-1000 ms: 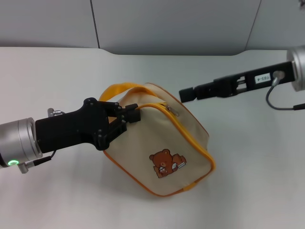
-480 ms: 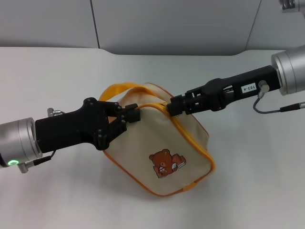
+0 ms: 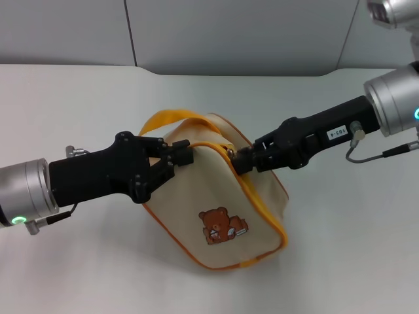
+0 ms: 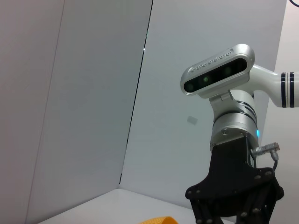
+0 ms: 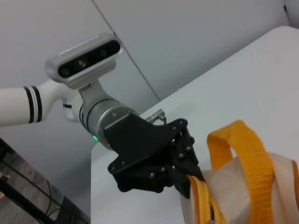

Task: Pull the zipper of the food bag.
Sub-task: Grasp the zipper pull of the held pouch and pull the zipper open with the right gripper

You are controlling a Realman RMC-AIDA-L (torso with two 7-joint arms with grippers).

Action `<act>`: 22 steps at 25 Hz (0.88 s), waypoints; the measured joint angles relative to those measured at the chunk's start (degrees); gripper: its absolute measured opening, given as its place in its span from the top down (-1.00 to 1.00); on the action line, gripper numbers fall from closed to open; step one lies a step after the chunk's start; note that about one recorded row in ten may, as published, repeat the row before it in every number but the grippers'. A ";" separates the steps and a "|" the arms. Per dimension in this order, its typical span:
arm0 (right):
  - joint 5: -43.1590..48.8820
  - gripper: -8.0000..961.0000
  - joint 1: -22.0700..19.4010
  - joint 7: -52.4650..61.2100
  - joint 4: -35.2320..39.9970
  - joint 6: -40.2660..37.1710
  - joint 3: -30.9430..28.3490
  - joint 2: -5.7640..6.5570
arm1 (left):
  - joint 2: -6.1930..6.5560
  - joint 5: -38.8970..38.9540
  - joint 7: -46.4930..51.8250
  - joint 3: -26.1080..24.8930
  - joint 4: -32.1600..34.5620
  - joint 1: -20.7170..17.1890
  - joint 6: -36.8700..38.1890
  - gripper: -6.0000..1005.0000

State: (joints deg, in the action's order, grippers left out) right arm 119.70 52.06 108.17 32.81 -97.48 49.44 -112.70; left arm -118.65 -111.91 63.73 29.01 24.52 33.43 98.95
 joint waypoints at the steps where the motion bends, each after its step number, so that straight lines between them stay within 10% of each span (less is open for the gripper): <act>1: 0.00 0.28 0.04 0.00 0.01 -0.02 0.21 -0.07 | 0.00 0.00 0.01 0.00 0.00 0.01 0.00 0.87; 5: -0.11 0.61 0.04 0.02 0.24 -0.59 0.61 -0.22 | 0.00 0.00 0.09 -0.05 0.00 0.05 0.01 0.87; 22: -0.12 0.91 -0.63 5.90 0.95 -1.79 0.14 0.37 | 0.00 0.03 0.46 0.06 0.01 -0.02 -0.02 0.88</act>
State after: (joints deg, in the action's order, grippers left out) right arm 119.59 51.44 114.07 33.75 -99.26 49.58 -112.33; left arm -118.65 -111.88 64.18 29.07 24.52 33.41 98.93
